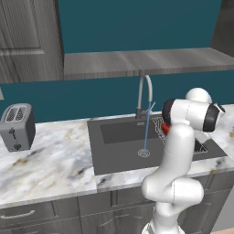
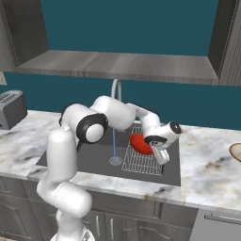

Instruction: Rinse each bowl for a few seconds and place them down in the sink or on the counter.

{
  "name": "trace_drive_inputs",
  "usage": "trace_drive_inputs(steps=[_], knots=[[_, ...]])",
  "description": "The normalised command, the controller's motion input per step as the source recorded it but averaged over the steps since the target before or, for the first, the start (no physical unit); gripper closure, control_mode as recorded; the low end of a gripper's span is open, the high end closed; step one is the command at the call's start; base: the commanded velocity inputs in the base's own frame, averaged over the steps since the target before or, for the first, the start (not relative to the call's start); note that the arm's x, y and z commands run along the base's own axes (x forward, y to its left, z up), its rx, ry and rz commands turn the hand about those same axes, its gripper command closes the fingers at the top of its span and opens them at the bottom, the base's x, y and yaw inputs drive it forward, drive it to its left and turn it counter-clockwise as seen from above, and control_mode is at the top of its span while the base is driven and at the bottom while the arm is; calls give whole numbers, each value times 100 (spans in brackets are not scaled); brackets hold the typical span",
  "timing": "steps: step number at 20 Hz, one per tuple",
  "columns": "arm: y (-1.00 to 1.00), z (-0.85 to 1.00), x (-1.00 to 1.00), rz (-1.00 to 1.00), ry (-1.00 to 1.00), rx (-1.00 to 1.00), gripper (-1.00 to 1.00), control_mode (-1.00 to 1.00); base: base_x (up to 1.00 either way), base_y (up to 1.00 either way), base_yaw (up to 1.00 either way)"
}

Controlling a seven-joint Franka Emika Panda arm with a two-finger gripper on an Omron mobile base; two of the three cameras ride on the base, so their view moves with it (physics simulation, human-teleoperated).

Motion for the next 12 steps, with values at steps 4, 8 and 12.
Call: trace_drive_inputs(steps=[4,8,12], knots=[[0,35,-17,-4,-14,0,-100,-100,0,0,0],[1,43,-10,-15,-2,-3,-100,-100,0,0,0],[4,27,-14,-24,0,-6,-100,-100,0,0,0]])
